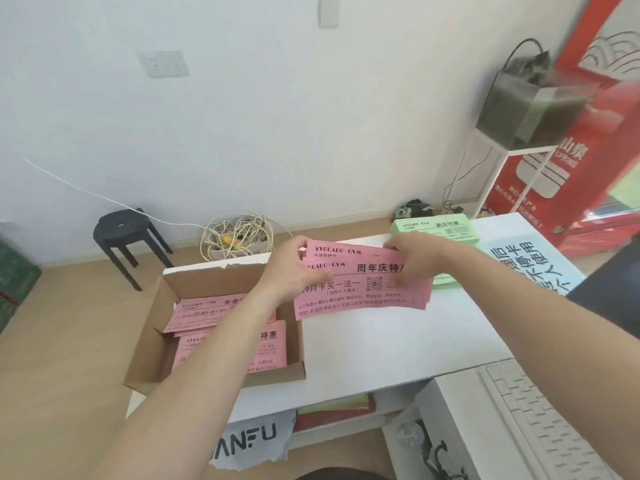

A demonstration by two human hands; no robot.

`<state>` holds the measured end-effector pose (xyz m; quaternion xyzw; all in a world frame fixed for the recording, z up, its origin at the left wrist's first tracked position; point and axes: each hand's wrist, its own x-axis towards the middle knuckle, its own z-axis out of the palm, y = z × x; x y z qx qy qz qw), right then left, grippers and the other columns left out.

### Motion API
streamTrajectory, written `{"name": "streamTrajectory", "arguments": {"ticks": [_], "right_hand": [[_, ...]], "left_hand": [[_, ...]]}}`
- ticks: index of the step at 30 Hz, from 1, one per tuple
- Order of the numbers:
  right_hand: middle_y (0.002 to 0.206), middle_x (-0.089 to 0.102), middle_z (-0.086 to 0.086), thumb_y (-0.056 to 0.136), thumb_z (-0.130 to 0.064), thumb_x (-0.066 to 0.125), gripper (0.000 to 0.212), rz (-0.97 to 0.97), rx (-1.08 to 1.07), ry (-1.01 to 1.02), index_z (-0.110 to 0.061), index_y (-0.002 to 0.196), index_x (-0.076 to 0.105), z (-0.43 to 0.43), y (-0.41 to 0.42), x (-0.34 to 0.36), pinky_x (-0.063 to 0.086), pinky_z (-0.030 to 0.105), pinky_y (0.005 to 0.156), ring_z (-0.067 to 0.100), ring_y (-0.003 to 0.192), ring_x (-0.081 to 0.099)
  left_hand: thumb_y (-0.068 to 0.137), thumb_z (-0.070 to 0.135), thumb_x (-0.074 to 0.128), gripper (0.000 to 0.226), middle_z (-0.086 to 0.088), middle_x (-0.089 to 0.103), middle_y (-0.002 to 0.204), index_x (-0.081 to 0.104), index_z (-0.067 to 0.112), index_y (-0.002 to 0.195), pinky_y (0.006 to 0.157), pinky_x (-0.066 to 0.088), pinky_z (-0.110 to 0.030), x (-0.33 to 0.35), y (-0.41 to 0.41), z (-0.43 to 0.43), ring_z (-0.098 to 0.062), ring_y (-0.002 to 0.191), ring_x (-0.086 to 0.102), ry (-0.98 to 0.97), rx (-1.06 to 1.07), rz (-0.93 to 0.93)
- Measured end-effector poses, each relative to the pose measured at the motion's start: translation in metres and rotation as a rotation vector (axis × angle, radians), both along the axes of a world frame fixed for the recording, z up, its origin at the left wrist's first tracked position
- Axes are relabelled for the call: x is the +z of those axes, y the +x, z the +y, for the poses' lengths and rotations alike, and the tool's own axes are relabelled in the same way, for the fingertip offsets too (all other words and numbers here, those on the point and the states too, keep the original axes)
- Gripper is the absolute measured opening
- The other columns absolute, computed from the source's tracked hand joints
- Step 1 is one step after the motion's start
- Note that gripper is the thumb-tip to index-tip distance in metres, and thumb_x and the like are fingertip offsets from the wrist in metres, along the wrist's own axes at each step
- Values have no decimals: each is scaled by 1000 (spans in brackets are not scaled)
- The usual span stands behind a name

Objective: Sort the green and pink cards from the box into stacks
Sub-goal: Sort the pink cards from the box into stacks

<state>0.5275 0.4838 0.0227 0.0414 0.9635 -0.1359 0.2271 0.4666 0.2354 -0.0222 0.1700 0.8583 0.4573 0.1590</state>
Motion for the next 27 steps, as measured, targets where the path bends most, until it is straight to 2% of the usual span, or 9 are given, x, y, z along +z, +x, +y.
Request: {"name": "streamTrajectory", "arguments": {"ticks": [2,7,10,14,17,22,24,27], "right_hand": [[85,64,-11,76,-19,77,25,-44,-48,-15,-28,91,59,21,18,-20,47,28,62,16,82,64],[96,65,-11,78,-18,75,31,-172,-90,-71,-29,102,59,49,44,-74,50,29,69,19,92,65],[98,66,-11,76,-19,75,32,-236,-79,-100,-30,102,60,54,46,-104,52,29,71,16,93,66],[102,65,-10,76,-18,73,33,-295,-45,-108,-30,104,59,55,37,-132,56,32,78,17,97,65],[106,67,-7,78,-19,70,32,-309,-10,-99,-29,106,60,58,25,-145,58,35,83,17,97,65],[110,63,-6,83,-29,71,38,-256,36,-16,-24,118,58,63,16,-152,50,31,77,18,98,60],[122,60,-3,81,-31,69,49,-189,70,71,-27,127,54,64,19,-158,50,35,85,21,109,56],[144,47,1,80,-40,68,75,-89,50,108,-28,148,39,63,30,-171,42,44,105,25,134,42]], "left_hand": [[67,20,93,49,9,74,97,62,22,104,79,56,-29,-18,10,25,-6,88,70,-26,-30,-41],[60,25,94,53,13,74,103,63,30,103,91,57,-42,-72,26,57,-10,97,70,-111,-72,-144],[64,20,93,53,12,73,107,64,28,108,92,57,-42,-97,32,63,-10,99,69,-152,-52,-210],[62,24,94,62,12,71,112,63,28,116,94,56,-43,-124,37,65,-10,100,68,-164,19,-270],[69,18,91,59,10,66,116,59,25,117,93,54,-36,-134,40,71,-10,99,64,-161,125,-289],[73,18,89,62,10,61,118,53,23,123,71,40,-12,-142,44,76,-7,98,57,-171,203,-230],[75,20,87,69,8,60,122,49,21,132,78,43,-16,-145,52,76,-9,101,58,-193,226,-180],[72,30,88,88,3,52,135,38,20,145,96,42,-26,-149,69,75,-15,122,53,-205,297,-88]]}}
